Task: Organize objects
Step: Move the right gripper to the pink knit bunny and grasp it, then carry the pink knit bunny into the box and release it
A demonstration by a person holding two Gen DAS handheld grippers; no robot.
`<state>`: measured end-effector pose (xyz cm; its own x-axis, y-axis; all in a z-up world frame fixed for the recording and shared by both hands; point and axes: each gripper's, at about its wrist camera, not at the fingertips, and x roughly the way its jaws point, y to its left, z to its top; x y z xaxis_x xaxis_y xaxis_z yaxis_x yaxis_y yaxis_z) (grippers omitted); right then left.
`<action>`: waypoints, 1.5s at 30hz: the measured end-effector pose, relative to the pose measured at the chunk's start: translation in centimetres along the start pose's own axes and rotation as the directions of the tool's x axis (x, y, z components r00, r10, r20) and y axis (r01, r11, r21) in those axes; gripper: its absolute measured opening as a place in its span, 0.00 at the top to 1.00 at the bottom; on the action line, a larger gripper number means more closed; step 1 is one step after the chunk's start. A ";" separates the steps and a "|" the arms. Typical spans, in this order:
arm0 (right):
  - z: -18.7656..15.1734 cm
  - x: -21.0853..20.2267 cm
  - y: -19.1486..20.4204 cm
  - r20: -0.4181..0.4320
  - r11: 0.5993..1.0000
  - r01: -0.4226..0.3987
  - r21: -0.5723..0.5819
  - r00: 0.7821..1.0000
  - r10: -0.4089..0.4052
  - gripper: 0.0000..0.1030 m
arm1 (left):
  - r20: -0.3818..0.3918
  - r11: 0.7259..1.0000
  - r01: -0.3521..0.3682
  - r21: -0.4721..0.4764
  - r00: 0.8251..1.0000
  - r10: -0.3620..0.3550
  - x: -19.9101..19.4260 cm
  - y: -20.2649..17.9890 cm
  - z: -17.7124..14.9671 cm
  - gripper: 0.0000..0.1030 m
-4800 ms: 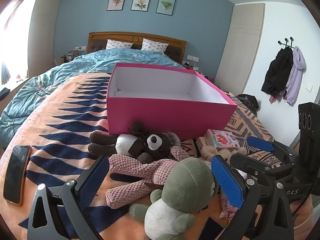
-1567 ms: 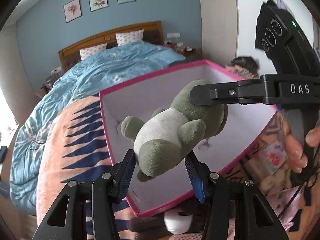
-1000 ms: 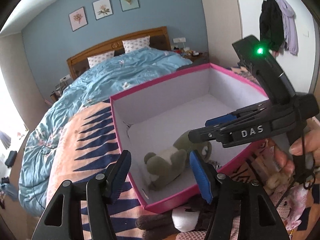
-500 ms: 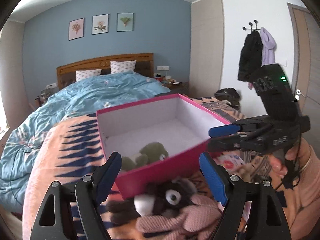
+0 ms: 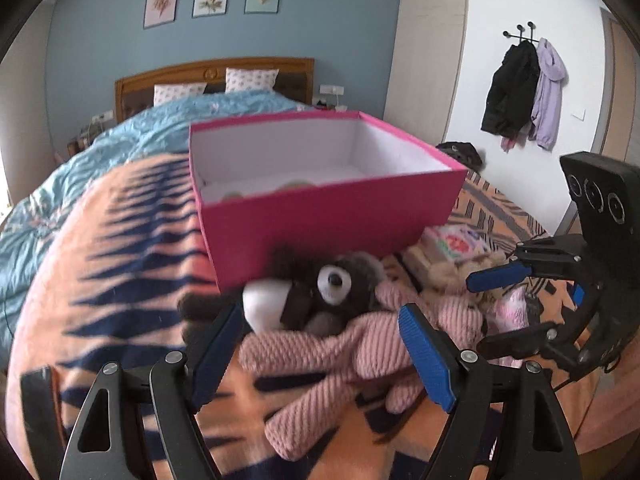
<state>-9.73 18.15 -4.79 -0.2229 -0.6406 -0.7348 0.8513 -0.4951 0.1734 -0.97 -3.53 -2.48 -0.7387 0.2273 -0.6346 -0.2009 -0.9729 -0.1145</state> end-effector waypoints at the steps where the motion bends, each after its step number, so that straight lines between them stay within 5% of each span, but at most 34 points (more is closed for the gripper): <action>1: -0.4 0.3 0.3 -0.012 1.000 0.020 -0.018 1.000 -0.020 0.33 | -0.007 1.000 0.004 -0.008 1.000 -0.004 0.1 0.1 -0.3 0.21; 11: -1.6 3.0 0.5 -0.036 0.985 0.153 -0.082 0.987 -0.157 0.33 | -0.048 1.000 0.018 -0.020 0.999 -0.019 0.9 -0.2 -2.1 0.21; 15: -1.5 3.5 0.4 -0.011 0.975 0.196 -0.102 0.980 -0.198 0.45 | -0.062 1.000 0.026 -0.014 0.998 -0.027 1.0 -0.5 -2.5 0.21; 28: 0.1 0.4 -2.2 0.058 0.997 0.012 0.078 0.998 -0.016 0.49 | -0.079 0.994 0.108 0.035 0.991 -0.105 0.5 -2.5 -3.7 0.22; 36: 0.4 -1.2 -2.3 0.097 0.992 -0.046 0.120 0.995 0.034 0.51 | -0.060 0.985 0.168 -0.025 0.984 -0.170 0.1 -2.3 -2.5 0.62; 45: 2.5 -4.2 -2.0 0.178 0.993 -0.063 0.096 0.983 0.045 0.51 | 0.023 0.991 0.130 0.032 0.991 -0.131 -2.5 -3.1 0.8 0.63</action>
<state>-11.67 20.39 -0.45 -0.2655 -0.7565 -0.5977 0.8141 -0.5080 0.2814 0.96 -1.04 0.11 -0.7205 0.3533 -0.5967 -0.3155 -0.9333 -0.1716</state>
